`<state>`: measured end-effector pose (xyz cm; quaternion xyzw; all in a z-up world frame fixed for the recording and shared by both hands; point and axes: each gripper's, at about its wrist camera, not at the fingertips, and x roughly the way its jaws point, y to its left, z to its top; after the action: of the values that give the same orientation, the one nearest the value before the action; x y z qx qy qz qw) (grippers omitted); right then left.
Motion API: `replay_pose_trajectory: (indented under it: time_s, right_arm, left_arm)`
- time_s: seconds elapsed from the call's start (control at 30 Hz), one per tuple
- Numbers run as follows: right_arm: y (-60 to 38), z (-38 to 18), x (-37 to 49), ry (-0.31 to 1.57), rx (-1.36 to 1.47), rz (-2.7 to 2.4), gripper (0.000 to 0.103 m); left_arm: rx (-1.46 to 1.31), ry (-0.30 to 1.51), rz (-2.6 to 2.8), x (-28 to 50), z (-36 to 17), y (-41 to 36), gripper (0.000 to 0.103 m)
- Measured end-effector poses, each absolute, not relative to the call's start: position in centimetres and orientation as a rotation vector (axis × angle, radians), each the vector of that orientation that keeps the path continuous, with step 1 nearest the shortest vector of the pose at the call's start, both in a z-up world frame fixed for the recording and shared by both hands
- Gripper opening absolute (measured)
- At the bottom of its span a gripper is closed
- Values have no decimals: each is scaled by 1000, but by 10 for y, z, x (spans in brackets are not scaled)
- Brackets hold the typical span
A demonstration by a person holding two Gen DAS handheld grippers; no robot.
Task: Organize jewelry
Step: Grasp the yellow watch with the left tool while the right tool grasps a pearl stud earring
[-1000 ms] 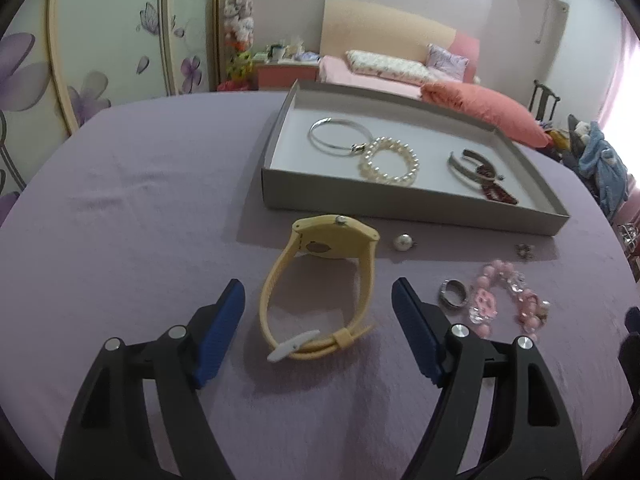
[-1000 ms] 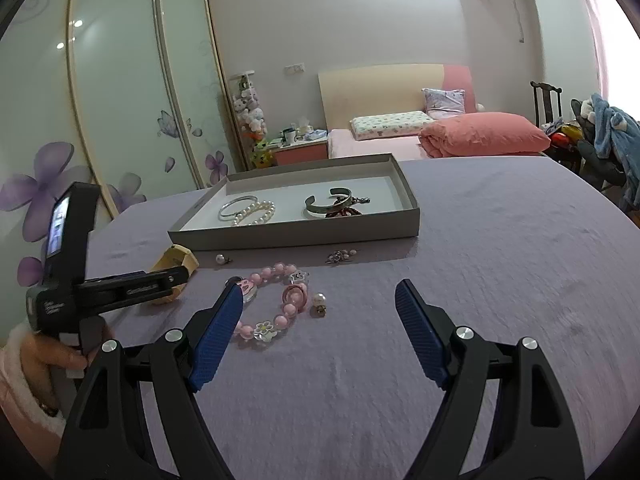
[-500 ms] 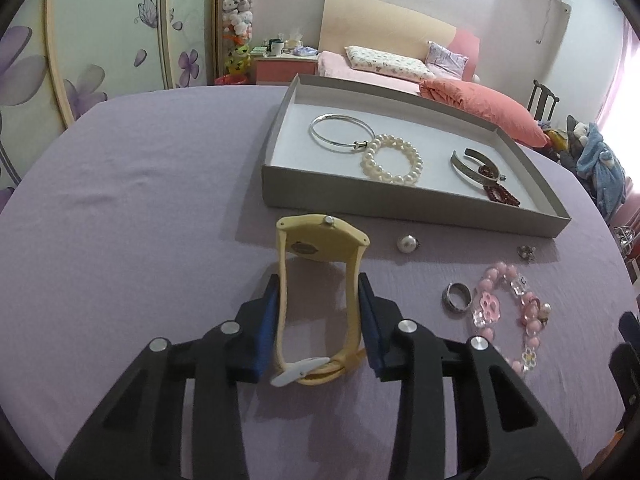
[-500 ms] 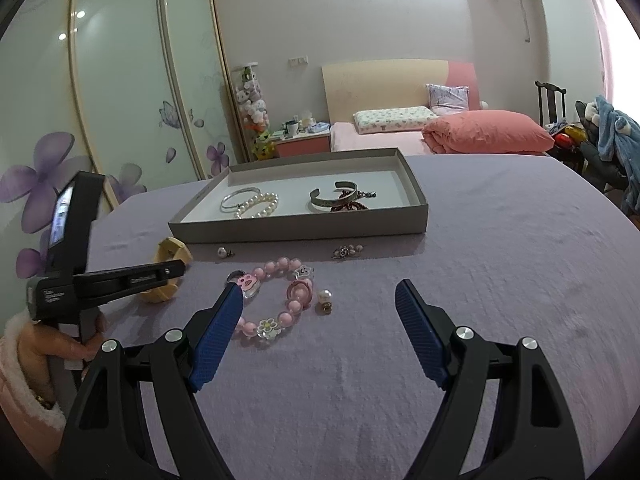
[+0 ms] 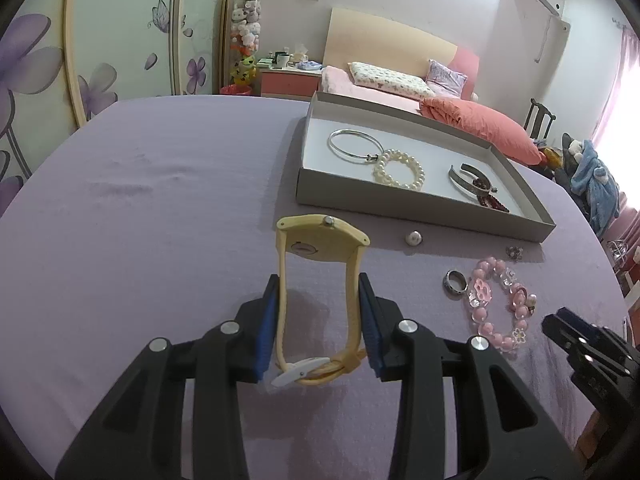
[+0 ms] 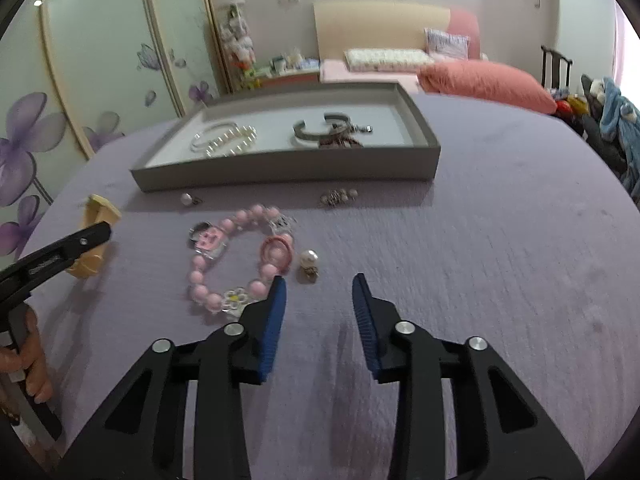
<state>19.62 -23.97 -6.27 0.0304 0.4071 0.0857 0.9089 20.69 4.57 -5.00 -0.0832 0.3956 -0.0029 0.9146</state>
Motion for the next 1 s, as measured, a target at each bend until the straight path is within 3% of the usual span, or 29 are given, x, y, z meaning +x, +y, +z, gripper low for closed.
replay_pose_trajectory:
  time_s: [0.43, 0.67, 0.8, 1.0]
  right_arm:
    - [-231, -68, 215, 890, 20, 180, 32]
    - [-224, -67, 227, 893, -5, 179, 27]
    - [-227, -67, 226, 893, -11, 164, 14]
    - [-238, -66, 218, 893, 12, 144, 14]
  left_arm:
    - [-168, 819, -22, 209, -53, 42, 37]
    - [-168, 822, -25, 210, -53, 42, 37]
    - [-168, 823, -26, 210, -53, 42, 38]
    - [-167, 821, -28, 209, -53, 41, 38]
